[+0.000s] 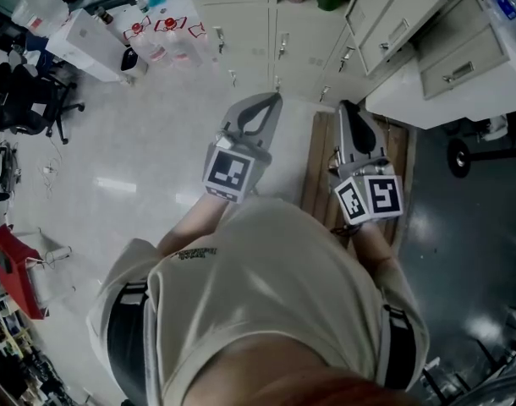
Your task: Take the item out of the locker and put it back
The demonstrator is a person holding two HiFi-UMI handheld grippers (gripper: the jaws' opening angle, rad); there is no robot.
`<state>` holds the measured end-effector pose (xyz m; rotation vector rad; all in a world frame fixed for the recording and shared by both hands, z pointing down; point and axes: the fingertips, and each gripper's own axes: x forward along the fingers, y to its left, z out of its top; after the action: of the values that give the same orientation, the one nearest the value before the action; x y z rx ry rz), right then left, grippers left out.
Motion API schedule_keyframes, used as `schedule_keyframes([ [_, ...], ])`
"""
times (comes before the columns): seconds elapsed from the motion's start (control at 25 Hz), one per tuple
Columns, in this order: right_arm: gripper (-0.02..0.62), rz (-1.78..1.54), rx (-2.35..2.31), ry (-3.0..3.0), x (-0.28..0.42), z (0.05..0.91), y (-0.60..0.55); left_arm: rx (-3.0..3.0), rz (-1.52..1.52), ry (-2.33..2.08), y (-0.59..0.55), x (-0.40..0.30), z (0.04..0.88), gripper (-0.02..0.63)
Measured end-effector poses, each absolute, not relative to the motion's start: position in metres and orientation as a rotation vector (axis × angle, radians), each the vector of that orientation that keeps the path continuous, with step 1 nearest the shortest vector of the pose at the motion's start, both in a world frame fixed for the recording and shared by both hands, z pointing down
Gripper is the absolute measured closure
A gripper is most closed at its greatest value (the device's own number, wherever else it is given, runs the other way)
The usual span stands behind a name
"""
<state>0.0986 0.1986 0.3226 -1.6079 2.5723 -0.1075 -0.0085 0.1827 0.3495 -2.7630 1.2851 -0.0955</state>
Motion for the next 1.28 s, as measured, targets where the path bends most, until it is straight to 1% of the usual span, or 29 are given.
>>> schedule_keyframes([
  [0.28, 0.592, -0.133, -1.585, 2.591, 0.112, 0.333, 0.198, -2.748, -0.105, 1.335, 0.183, 0.0, 0.358, 0.594],
  [0.56, 0.592, -0.139, -1.548, 2.619, 0.105, 0.341, 0.171, -2.733, -0.117, 1.347, 0.159, -0.002, 0.36, 0.594],
  [0.88, 0.592, -0.115, -1.568, 2.612, 0.102, 0.339, 0.112, -2.735, -0.087, 1.307, 0.094, -0.006, 0.36, 0.592],
  [1.28, 0.592, -0.162, -1.626, 2.591, 0.097, 0.346, 0.037, -2.786, -0.122, 1.263, 0.019, -0.007, 0.363, 0.594],
])
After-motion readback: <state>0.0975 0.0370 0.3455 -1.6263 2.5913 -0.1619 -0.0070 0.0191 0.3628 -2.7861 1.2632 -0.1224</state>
